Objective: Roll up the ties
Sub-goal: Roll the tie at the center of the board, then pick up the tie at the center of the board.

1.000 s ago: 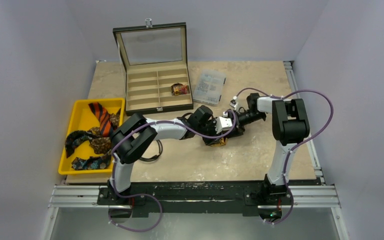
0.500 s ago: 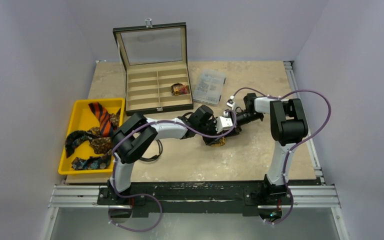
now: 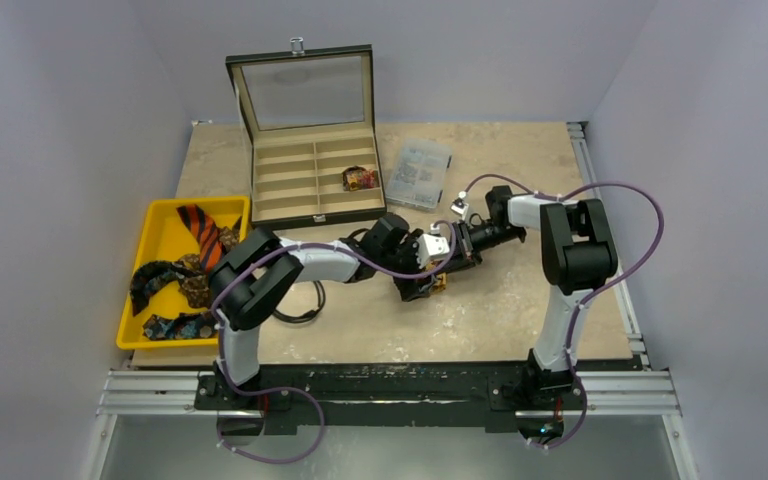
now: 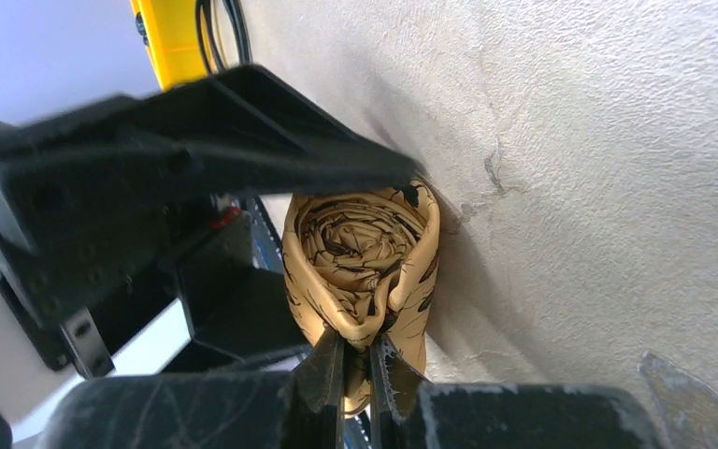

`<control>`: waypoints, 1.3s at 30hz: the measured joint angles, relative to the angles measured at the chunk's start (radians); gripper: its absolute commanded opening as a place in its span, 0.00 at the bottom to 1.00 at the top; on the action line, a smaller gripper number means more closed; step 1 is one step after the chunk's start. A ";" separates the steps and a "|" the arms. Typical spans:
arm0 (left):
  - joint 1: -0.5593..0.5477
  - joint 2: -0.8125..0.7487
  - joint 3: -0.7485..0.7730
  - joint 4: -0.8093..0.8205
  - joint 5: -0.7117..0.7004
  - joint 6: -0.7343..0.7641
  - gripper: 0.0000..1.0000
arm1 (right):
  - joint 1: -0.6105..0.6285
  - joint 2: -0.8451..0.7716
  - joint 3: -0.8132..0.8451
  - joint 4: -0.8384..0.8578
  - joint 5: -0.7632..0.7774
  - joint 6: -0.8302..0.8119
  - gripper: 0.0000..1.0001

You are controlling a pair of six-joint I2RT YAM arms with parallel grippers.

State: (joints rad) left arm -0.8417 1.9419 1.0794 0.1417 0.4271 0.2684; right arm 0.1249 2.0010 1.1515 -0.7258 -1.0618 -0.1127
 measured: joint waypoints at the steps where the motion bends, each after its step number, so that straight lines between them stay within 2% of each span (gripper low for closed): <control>1: 0.013 -0.021 -0.029 0.009 0.015 -0.007 0.95 | 0.001 -0.003 -0.002 0.005 0.002 0.000 0.00; 11: 0.068 -0.235 -0.064 0.007 0.030 -0.056 1.00 | -0.002 -0.052 -0.034 0.041 0.030 0.003 0.00; 16: 0.111 -0.346 -0.074 -0.012 0.127 -0.029 1.00 | -0.002 -0.056 -0.042 0.053 0.027 0.004 0.00; 20: 0.121 -0.310 -0.094 0.003 0.171 -0.025 1.00 | -0.002 -0.058 -0.045 0.063 0.023 0.004 0.00; 30: 0.041 -0.069 -0.136 0.192 0.153 -0.018 1.00 | -0.002 -0.058 -0.053 0.071 0.016 0.009 0.00; 34: 0.024 -0.024 -0.135 0.245 0.129 -0.004 0.88 | -0.002 -0.058 -0.053 0.070 0.015 0.008 0.00; 36: 0.023 -0.009 -0.135 0.257 0.119 0.014 0.79 | -0.002 -0.058 -0.053 0.065 0.014 0.005 0.00; 39: 0.023 0.005 -0.135 0.263 0.114 0.044 0.59 | -0.002 -0.058 -0.051 0.057 0.011 -0.002 0.00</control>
State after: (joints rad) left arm -0.8188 1.9465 0.9443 0.4049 0.5411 0.3126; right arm 0.1234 1.9434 1.1000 -0.6689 -1.0508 -0.1143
